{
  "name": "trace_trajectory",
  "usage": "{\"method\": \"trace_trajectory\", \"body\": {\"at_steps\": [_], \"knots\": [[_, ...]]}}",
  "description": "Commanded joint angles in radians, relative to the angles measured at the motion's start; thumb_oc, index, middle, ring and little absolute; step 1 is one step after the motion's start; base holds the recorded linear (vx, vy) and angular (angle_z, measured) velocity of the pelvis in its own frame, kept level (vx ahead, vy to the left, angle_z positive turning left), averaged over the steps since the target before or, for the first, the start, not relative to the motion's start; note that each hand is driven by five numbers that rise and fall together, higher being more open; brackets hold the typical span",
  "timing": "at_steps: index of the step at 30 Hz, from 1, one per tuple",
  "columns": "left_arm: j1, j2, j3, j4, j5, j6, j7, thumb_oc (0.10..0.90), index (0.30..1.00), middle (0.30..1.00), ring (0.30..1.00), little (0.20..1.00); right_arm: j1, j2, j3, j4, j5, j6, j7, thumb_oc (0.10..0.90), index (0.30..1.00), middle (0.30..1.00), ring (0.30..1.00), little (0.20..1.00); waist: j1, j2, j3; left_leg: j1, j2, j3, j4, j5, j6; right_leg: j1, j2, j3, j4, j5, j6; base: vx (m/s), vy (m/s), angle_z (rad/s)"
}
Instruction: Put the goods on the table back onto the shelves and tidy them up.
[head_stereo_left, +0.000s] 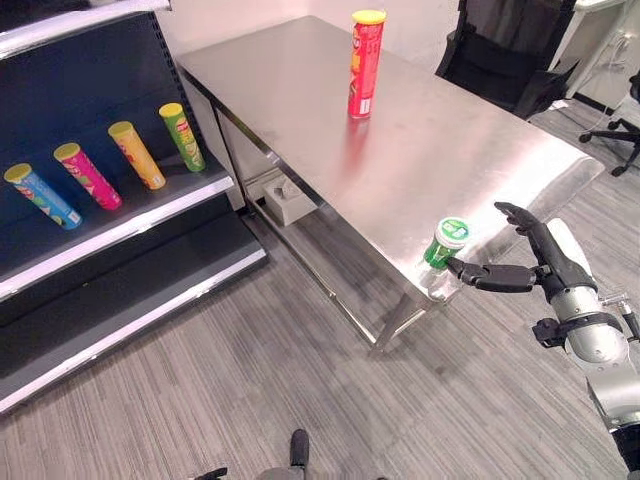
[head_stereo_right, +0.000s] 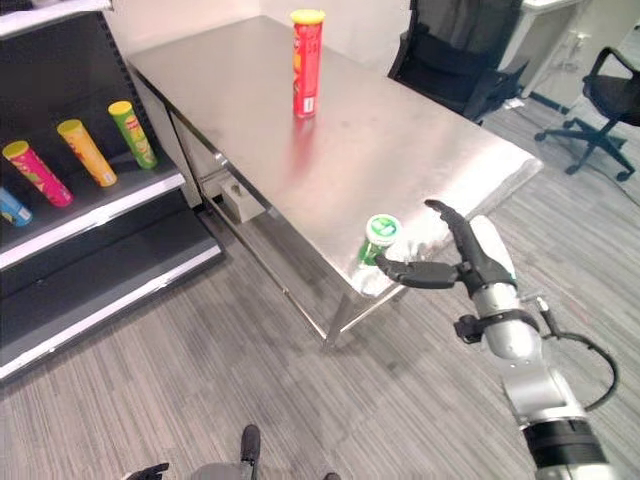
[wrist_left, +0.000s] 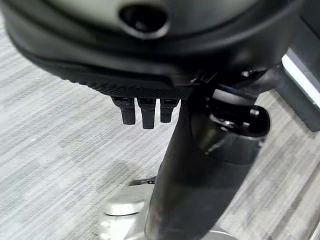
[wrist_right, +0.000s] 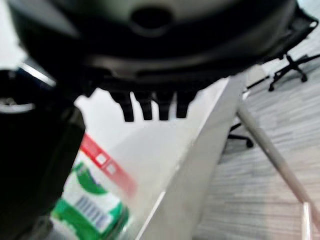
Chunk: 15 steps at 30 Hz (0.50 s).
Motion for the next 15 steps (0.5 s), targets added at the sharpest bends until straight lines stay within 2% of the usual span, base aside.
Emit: {"method": "trace_trajectory", "body": {"at_steps": [1, 15], "knots": [[-0.053, 0.053, -0.051, 0.022, 0.030, -0.022, 0.017, 0.800, 0.900, 0.900, 0.900, 0.900, -0.141, -0.088, -0.008, -0.062, -0.011, -0.068, -0.044, 0.800, 0.900, 0.900, 0.900, 0.900, 0.033, 0.002, -0.038, 0.089, 0.092, 0.007, 0.005, -0.111, -0.082, -0.028, -0.043, 0.015, 0.006, 0.048, 0.064, 0.01, -0.003, 0.07], [-0.057, 0.058, -0.067, 0.004, 0.030, -0.022, 0.035, 0.800, 0.900, 0.900, 0.900, 0.900, -0.237, -0.048, 0.083, 0.014, -0.086, -0.038, -0.105, 0.800, 0.900, 0.900, 0.900, 0.900, 0.055, 0.004, -0.033, 0.085, 0.086, -0.009, 0.005, -0.112, -0.079, -0.023, -0.047, -0.006, 0.006, 0.047, 0.066, 0.00, 0.003, 0.02]]}}
